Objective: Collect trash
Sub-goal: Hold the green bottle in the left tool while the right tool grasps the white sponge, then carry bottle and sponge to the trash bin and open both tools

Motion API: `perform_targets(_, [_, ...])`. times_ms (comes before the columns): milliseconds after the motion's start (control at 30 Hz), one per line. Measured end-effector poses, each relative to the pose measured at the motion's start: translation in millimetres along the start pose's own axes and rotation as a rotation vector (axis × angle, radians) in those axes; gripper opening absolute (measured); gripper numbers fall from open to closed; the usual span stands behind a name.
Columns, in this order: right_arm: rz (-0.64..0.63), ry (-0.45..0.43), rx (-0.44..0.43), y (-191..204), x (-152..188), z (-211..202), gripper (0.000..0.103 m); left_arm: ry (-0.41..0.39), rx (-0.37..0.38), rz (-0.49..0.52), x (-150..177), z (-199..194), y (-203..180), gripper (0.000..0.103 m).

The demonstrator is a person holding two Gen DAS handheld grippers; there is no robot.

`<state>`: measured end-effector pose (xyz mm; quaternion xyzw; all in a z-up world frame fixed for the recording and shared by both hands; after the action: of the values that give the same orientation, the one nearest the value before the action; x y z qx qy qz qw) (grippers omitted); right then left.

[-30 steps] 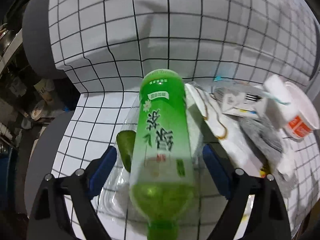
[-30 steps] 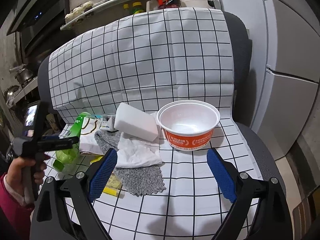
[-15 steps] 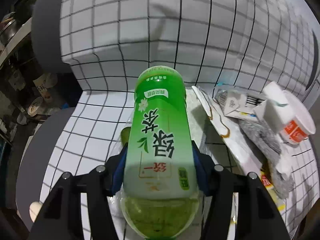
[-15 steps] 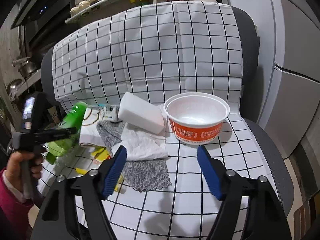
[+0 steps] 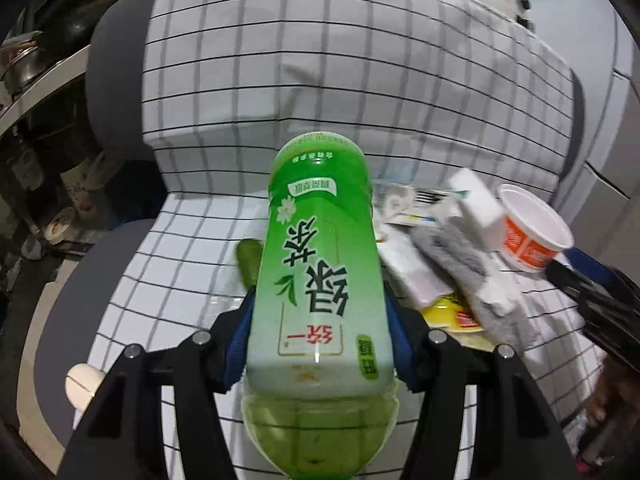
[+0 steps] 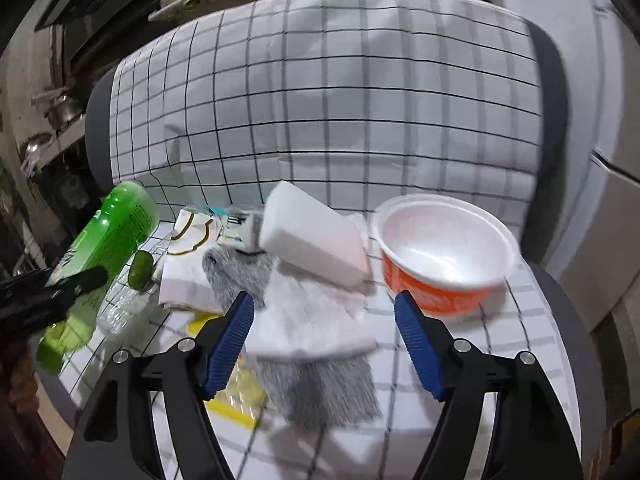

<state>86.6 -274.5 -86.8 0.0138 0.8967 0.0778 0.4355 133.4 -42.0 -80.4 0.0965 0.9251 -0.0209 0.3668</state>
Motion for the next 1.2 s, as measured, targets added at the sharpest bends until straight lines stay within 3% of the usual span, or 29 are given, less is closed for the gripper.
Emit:
perform_targets(400, [-0.127, 0.098, 0.074, 19.5, -30.1, 89.4, 0.071, -0.001, -0.015, 0.007, -7.2, 14.8, -8.2, 0.056])
perform_targets(467, [-0.141, 0.096, 0.1, 20.3, -31.9, 92.8, 0.062, -0.008, -0.017, 0.008, -8.9, 13.1, -8.4, 0.056])
perform_targets(500, [-0.14, 0.09, 0.103, 20.5, -33.2, 91.8, 0.049, -0.01, -0.017, 0.008, -9.4, 12.1, -8.4, 0.056])
perform_targets(533, [-0.134, 0.083, 0.103, 20.6, -34.5, 88.8, 0.046, -0.015, -0.018, 0.009, -9.8, 10.0, -8.6, 0.056])
perform_targets(667, [-0.117, 0.0, 0.069, 20.7, -36.9, 56.3, 0.042, -0.034, -0.017, 0.015, -8.5, -2.2, -9.7, 0.056])
perform_targets(867, [-0.049, -0.136, 0.012, 11.0, -36.4, -35.7, 0.041, -0.068, 0.022, 0.037, -3.9, -29.5, -26.1, 0.056])
perform_targets(1033, [0.039, -0.189, 0.051, -17.0, -10.0, -116.0, 0.041, -0.089, 0.139, 0.12, 12.6, -56.6, -72.5, 0.056])
perform_targets(1200, [0.154, -0.198, 0.174, -54.7, 41.4, -191.8, 0.042, -0.091, 0.295, 0.263, 46.2, -77.5, -143.3, 0.056])
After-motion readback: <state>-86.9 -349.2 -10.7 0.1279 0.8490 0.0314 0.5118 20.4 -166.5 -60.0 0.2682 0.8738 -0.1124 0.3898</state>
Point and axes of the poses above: each gripper's, at about its wrist camera, not at the fingertips, and z roughly the way its jaws point, y to its left, x to its underside, the point moved 4 cm from there along z, roughly the way its jaws point, and after that the axes turned 7 degrees about -x, right-handed, at the moved point
